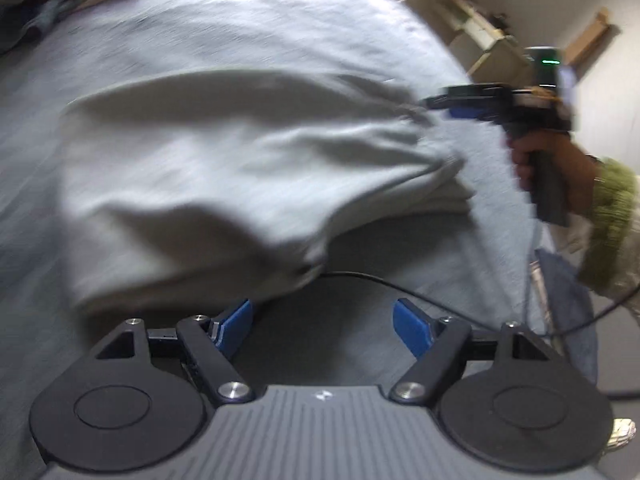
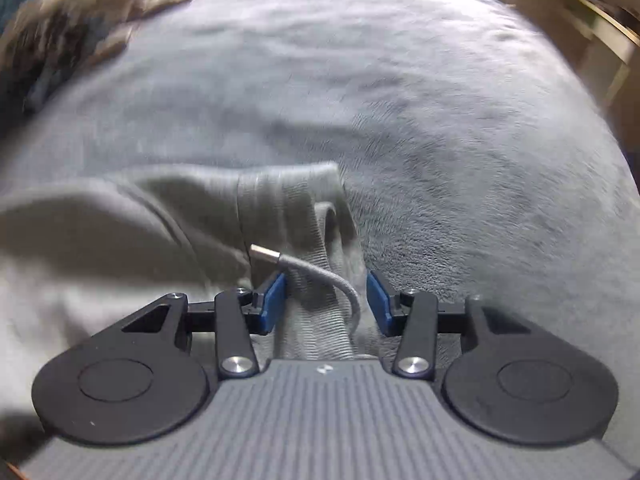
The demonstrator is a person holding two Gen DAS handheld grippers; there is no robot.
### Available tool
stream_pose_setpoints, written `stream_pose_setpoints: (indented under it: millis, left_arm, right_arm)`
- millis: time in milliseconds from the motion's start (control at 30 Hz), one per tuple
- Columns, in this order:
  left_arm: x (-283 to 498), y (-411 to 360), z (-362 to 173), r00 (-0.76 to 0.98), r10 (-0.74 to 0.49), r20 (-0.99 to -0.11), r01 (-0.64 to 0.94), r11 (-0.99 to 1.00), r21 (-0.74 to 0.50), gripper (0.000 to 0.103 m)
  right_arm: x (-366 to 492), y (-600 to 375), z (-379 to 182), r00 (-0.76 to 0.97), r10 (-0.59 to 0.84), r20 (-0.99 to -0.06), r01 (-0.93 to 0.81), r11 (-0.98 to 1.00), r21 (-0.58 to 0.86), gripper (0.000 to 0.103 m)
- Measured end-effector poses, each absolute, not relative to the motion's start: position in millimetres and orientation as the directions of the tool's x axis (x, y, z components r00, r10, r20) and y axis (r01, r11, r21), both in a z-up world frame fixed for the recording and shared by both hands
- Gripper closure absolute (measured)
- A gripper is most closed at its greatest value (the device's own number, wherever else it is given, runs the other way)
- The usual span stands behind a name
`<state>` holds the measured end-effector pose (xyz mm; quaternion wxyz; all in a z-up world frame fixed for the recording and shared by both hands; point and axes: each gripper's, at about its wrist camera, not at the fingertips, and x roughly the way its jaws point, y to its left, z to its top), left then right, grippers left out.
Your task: Fold clothes
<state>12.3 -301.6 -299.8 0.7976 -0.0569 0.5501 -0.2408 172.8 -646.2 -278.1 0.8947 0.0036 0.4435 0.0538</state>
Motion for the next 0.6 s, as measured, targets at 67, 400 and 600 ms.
stream_pose_setpoints:
  millis: [67,400,600]
  left_arm:
    - [8,-263,-298,0.265,-0.398,-0.878,0.266,0.906,-0.33,0.025]
    - [43,-218,-291,0.462,-0.252,-0.851,0.47,0.883,-0.006,0.033]
    - [49,-270,-310,0.476,-0.366,-0.8,0.746,0.649,0.147,0.046]
  right_arm:
    - [149,-632,-261,0.642,0.119,-0.758,-0.087,0.993,0.082,0.06]
    - [23,-502,-223,0.616,0.269,-0.74,-0.173,0.963,0.206,0.06]
    - [-27,-418,-229,0.582,0.289,-0.76,-0.296,0.946,0.133,0.07]
